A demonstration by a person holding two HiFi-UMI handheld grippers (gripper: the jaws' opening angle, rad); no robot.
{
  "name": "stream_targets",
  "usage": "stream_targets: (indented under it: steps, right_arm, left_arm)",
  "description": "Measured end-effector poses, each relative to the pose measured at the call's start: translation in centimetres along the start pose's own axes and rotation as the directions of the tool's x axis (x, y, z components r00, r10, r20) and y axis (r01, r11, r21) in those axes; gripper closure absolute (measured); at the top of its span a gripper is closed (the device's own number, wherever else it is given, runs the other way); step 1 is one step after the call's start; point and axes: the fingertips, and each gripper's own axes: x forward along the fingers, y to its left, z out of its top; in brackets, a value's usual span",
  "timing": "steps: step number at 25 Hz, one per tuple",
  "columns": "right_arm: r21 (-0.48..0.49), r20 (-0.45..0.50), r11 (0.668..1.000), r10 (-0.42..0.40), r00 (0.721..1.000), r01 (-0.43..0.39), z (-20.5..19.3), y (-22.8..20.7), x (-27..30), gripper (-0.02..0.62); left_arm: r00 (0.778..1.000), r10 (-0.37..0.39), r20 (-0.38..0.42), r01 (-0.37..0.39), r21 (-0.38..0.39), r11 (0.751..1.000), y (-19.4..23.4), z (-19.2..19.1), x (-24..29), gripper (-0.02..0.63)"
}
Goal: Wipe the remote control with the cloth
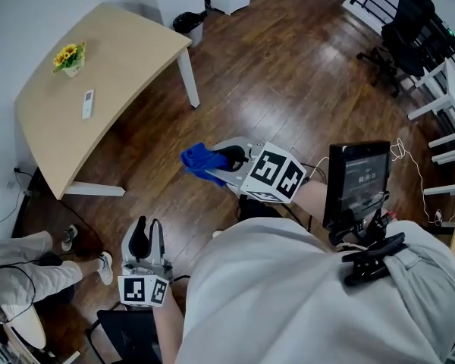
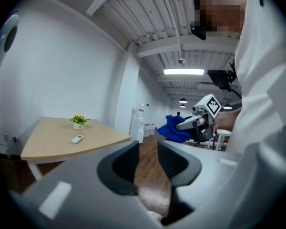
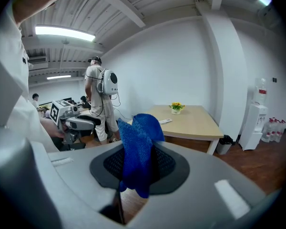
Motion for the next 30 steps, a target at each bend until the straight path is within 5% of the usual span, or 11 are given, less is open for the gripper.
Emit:
stream_targets:
  steps: [11,30]
  right_arm:
    - [-0.096,-0.024,0.995,-0.002,1.0,0.0,0.6,1.9,0.9,0.508]
    - [-0.122,-0.027,0.992,0.033,0.999,-0.036,1.8,3.8,2.0,0.508]
  left_arm:
    - [1.0,0.02,0.001,-0.02,-0.002,1.0,0.8,-0.5,-1.6,0.476]
    - [0.999,0.041,0.006,-0.041,-0.01,0.999,1.2,-0.9,-3.0,0.476]
